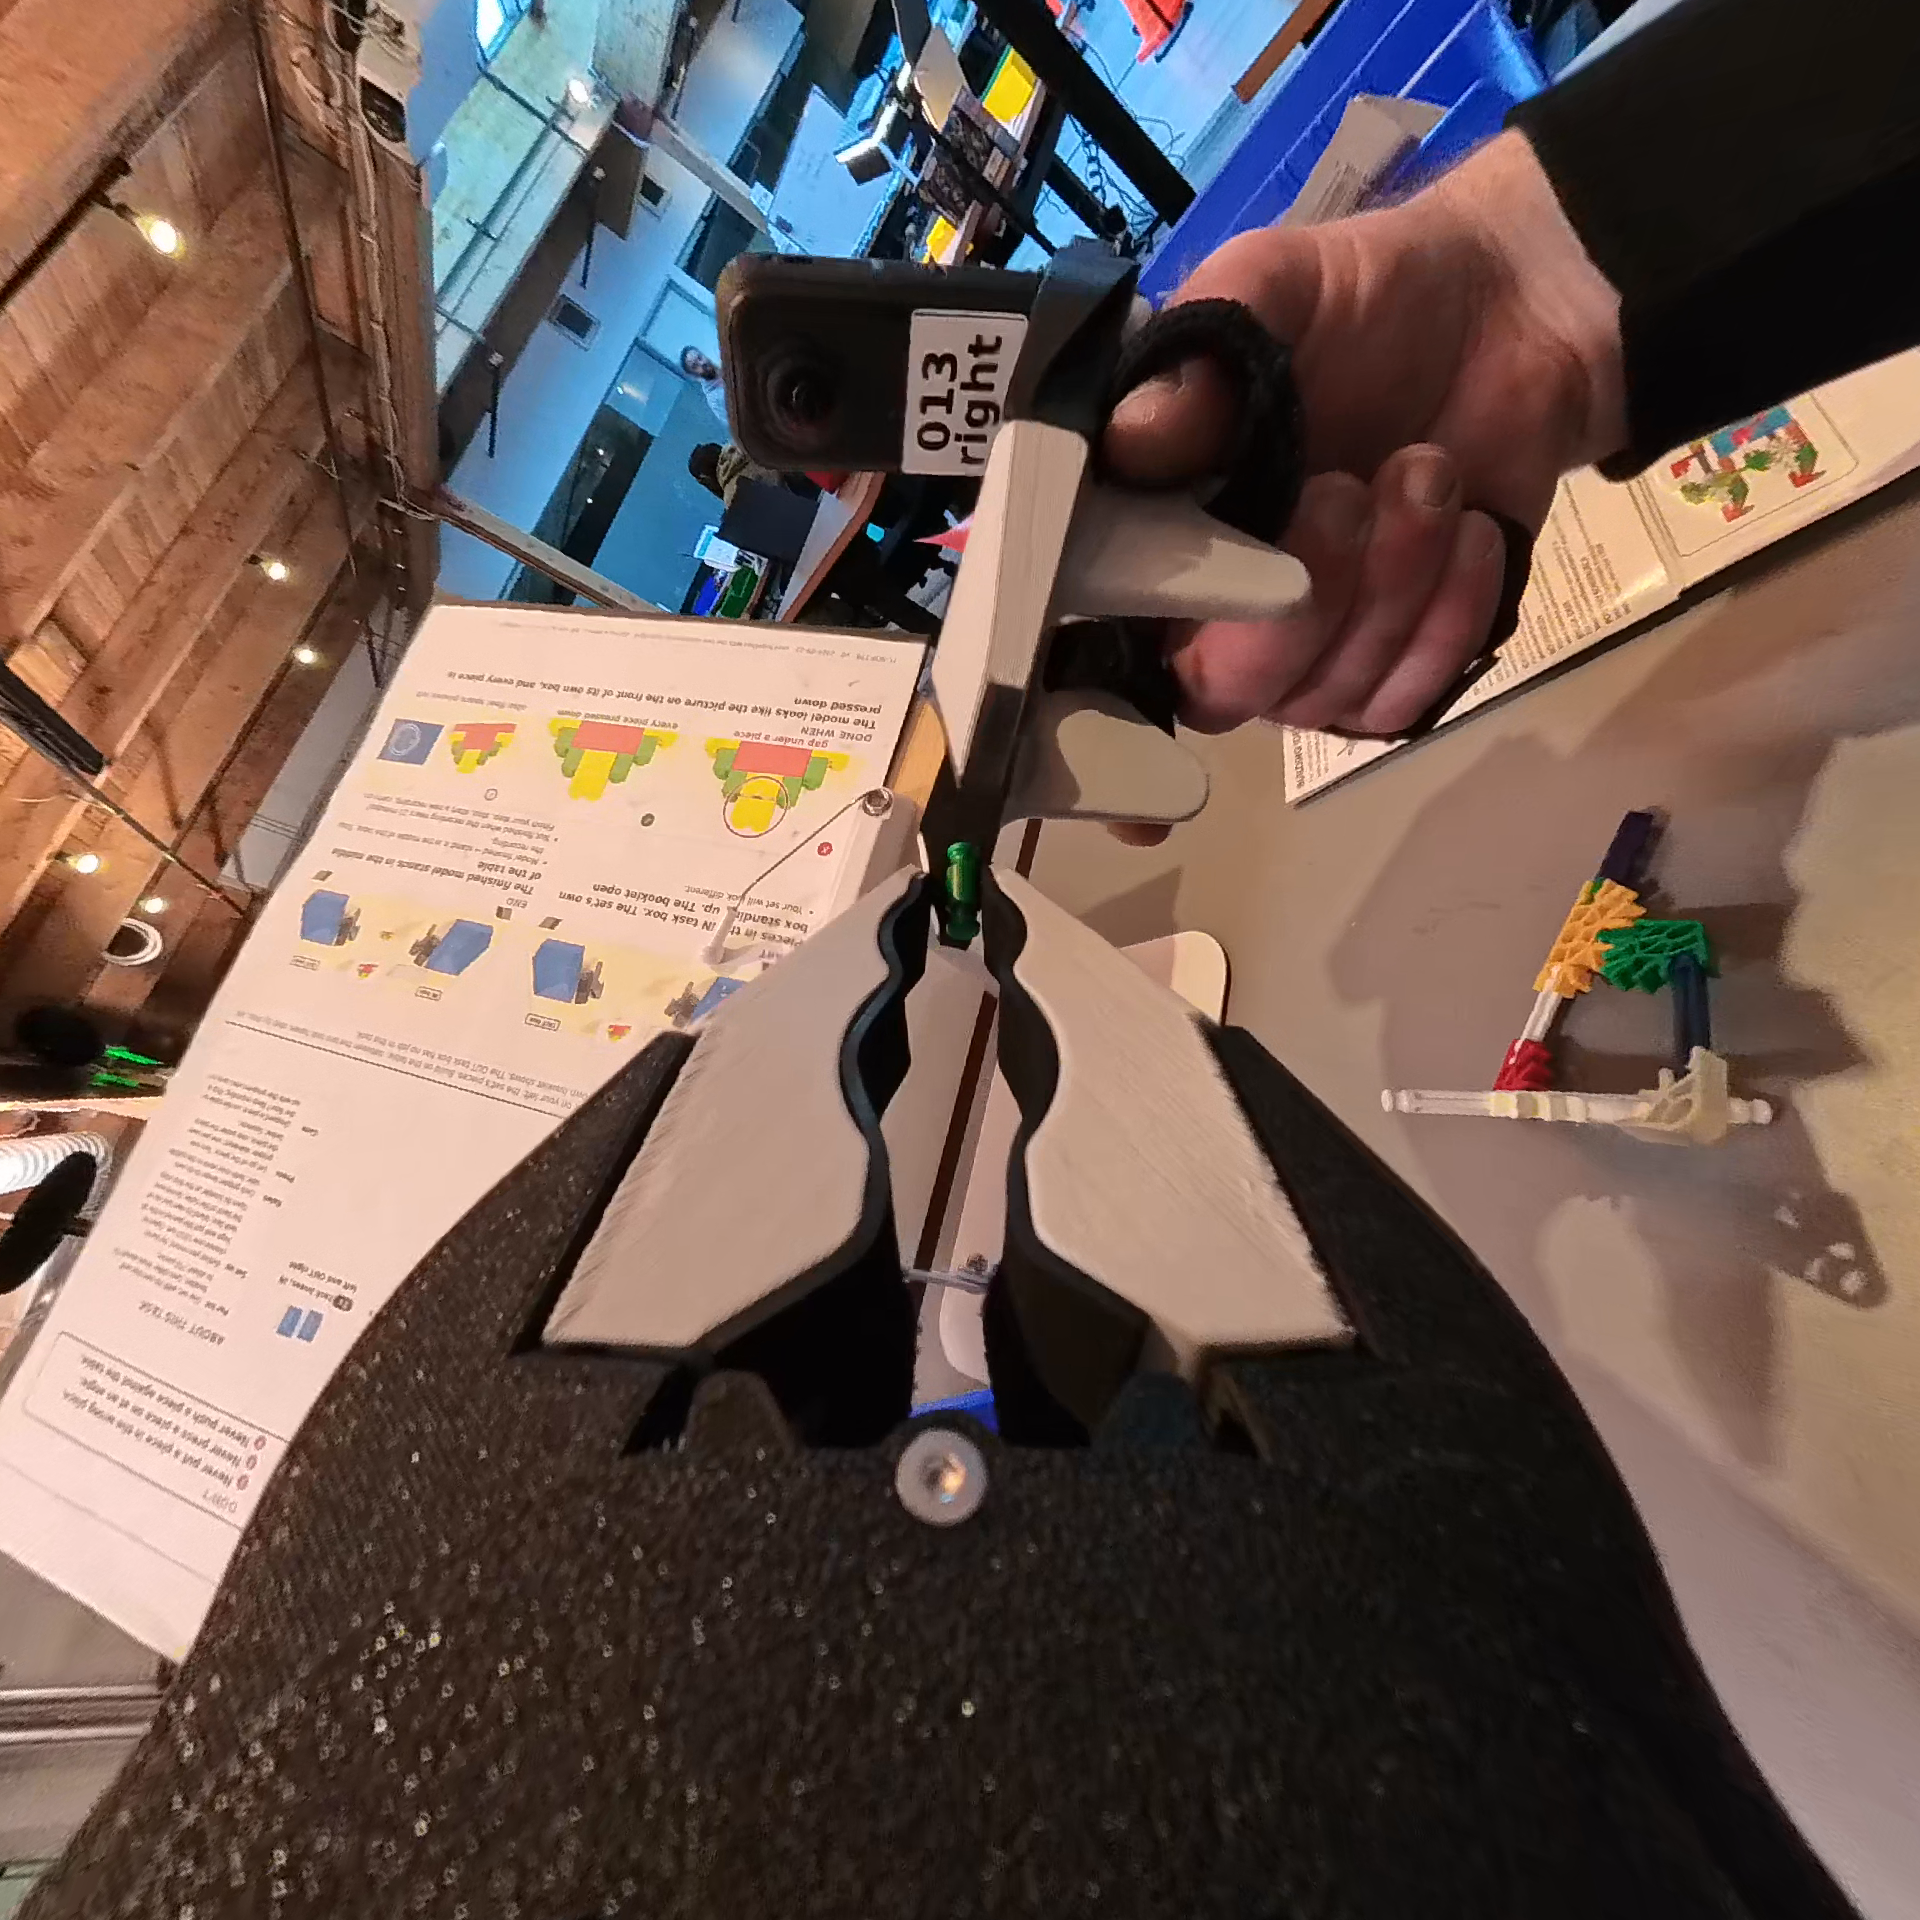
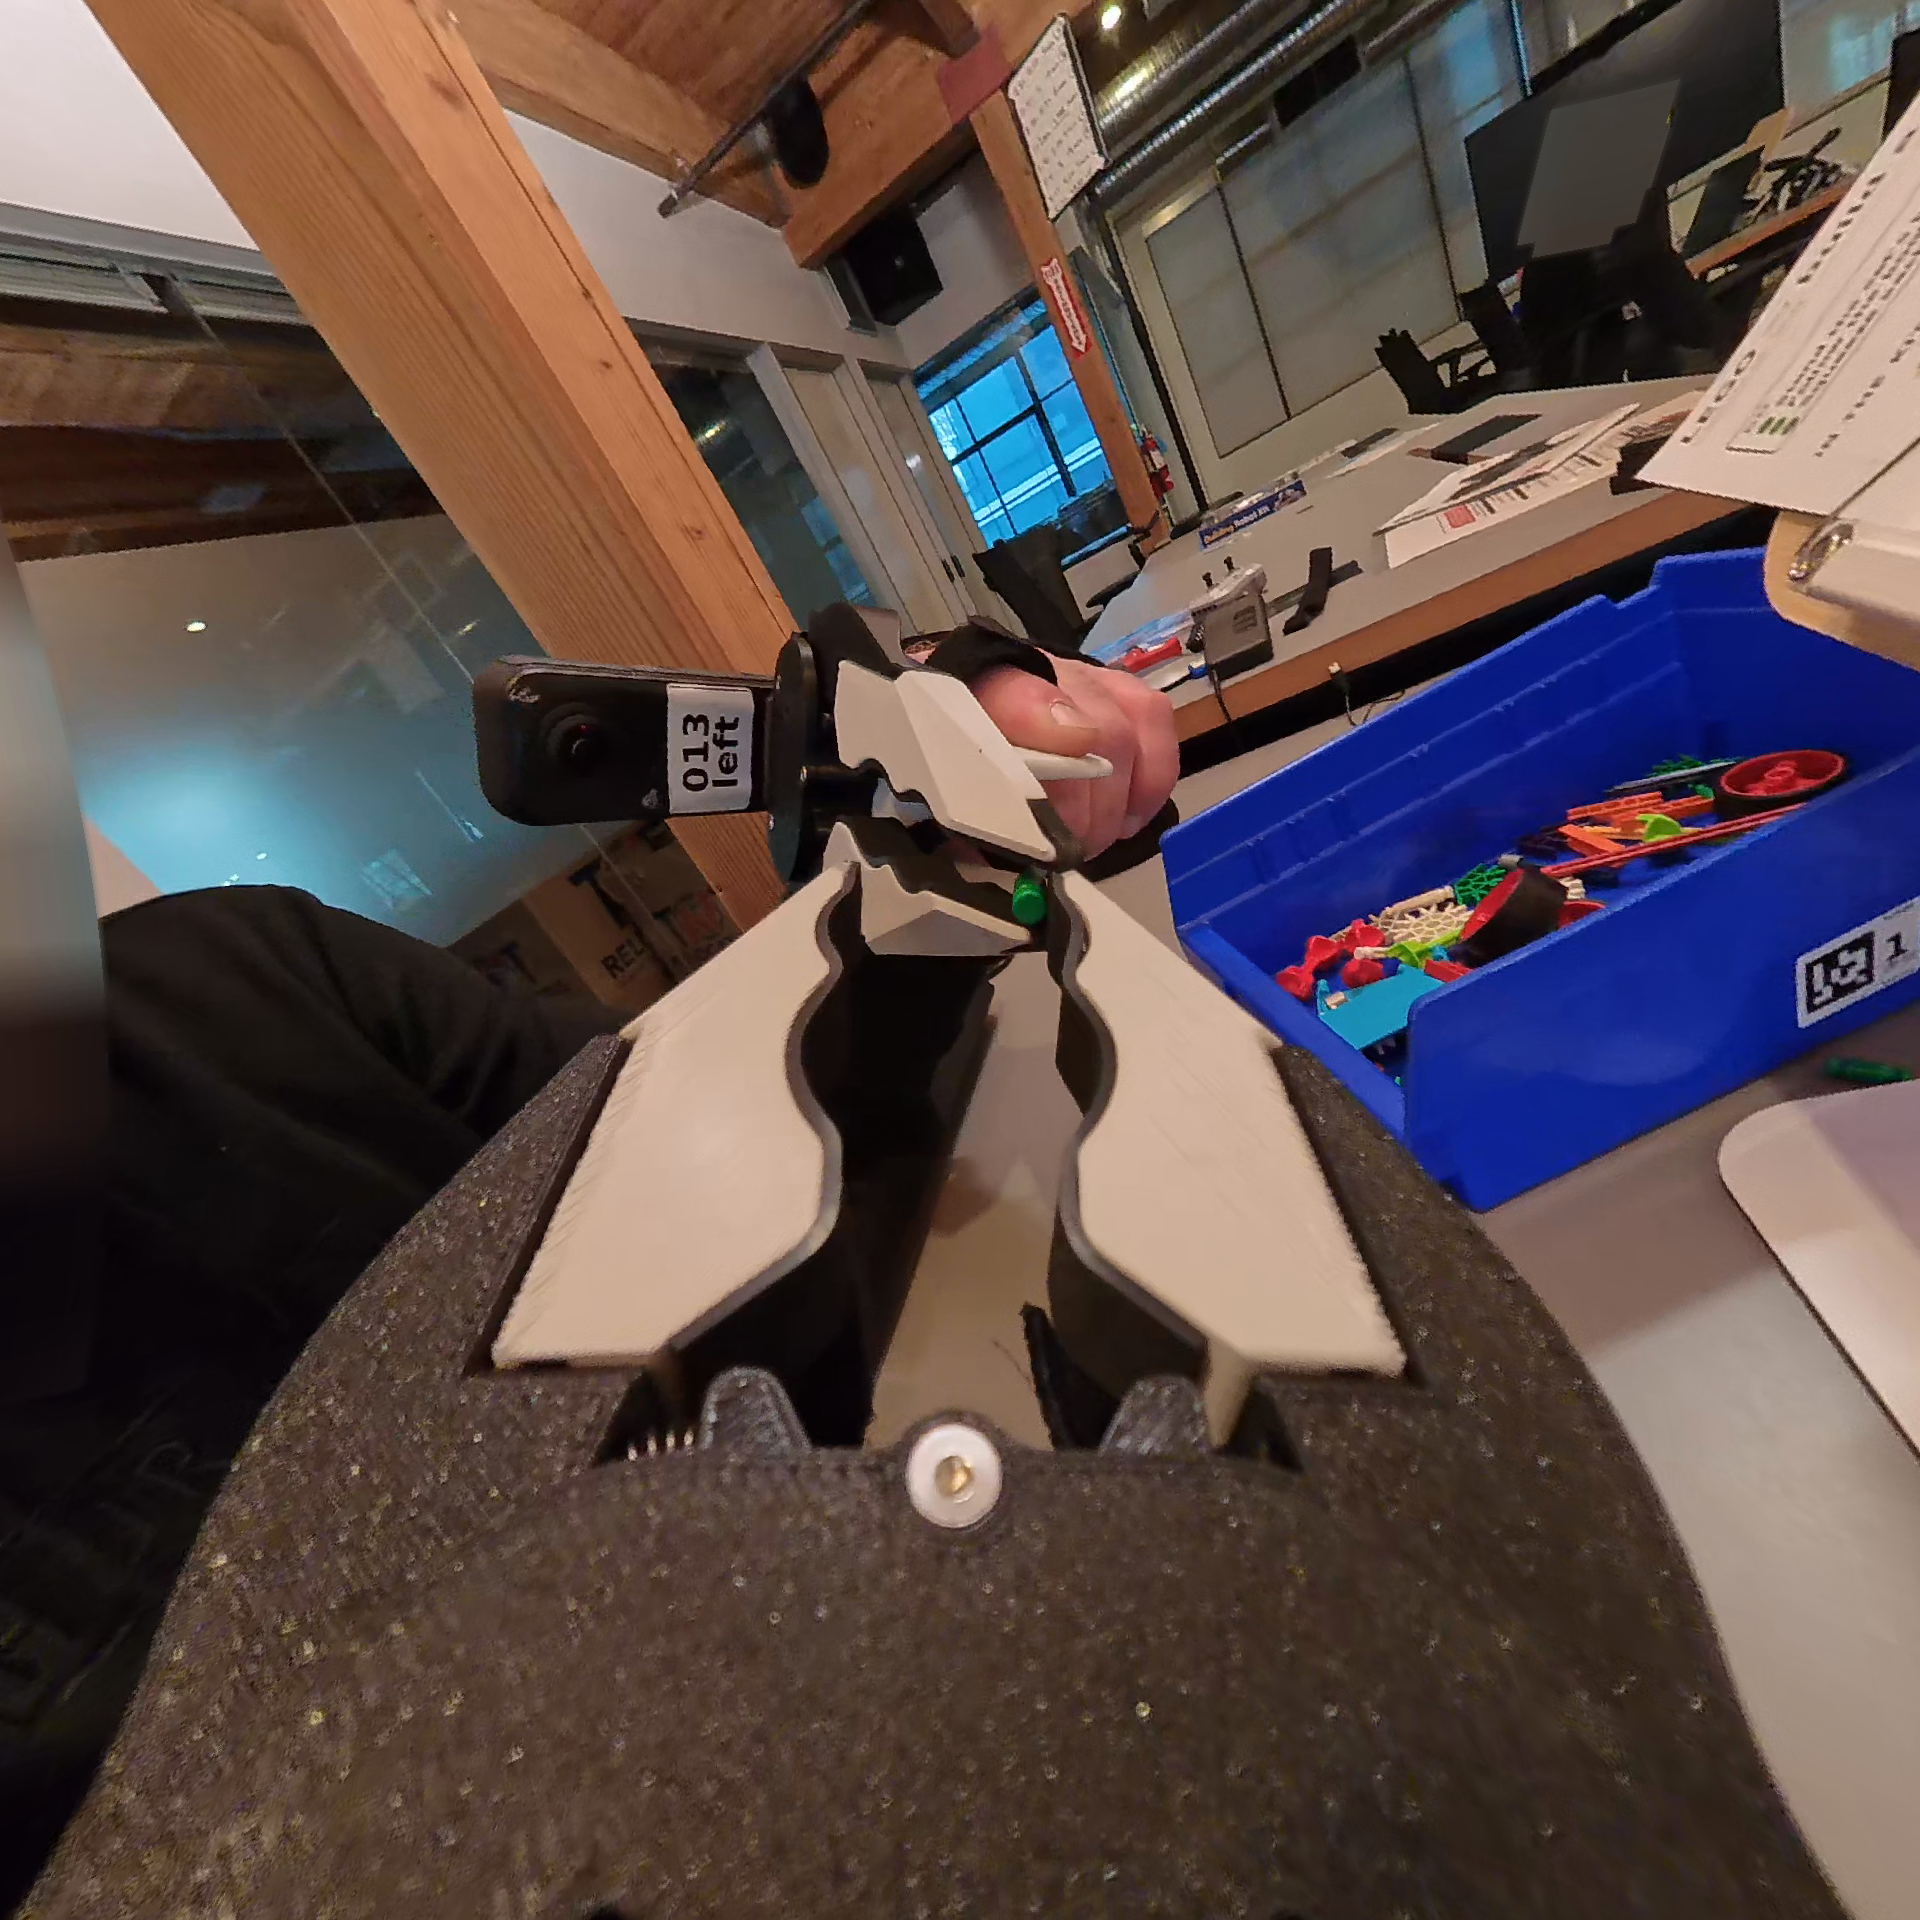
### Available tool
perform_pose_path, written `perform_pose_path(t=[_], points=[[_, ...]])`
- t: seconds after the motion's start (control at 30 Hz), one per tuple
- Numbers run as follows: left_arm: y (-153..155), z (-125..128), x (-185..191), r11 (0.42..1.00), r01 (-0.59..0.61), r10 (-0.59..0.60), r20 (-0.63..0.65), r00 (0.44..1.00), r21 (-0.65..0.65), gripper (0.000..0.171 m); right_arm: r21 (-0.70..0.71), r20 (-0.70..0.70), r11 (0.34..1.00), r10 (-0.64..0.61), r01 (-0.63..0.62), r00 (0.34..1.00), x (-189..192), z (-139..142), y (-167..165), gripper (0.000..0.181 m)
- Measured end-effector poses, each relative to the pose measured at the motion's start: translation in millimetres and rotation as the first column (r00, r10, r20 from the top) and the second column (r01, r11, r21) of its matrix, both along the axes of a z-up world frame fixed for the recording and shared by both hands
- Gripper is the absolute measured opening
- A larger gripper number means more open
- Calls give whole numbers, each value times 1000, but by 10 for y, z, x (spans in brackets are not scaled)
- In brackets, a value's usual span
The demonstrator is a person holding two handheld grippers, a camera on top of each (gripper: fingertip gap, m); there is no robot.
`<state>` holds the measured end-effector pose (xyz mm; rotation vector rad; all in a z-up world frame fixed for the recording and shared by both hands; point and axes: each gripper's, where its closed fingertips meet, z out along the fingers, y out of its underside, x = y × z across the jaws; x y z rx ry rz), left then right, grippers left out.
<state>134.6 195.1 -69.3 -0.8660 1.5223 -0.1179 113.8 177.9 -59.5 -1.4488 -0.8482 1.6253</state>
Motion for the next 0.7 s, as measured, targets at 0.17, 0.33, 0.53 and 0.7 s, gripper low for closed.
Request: perform_pose_path(t=[0.17, 0.33, 0.53, 0.7], points=[[-4, 1, 16, 1000, 0, 0, 5, 1000, -3, 7, -19, -37, 1000, 10, -10, 999, 21, -2, 22, 29], [-43, 22, 49, 1000, 7, -7, 12, 1000, 7, 8, 8, -112, 997, 79, -78, 991, 78, 51, -70, 38], [-195, 78, 84, 999, 53, -53, 15, 998, 13, 7, 193, -86, 979, 82, -64, 993, 126, 60, -232, 40], [-227, 117, 94, 998, 49, -50, 18, 999, 32, 6, 200, -80, 978, 77, -59, 994, 138, 86, -249, 41]])
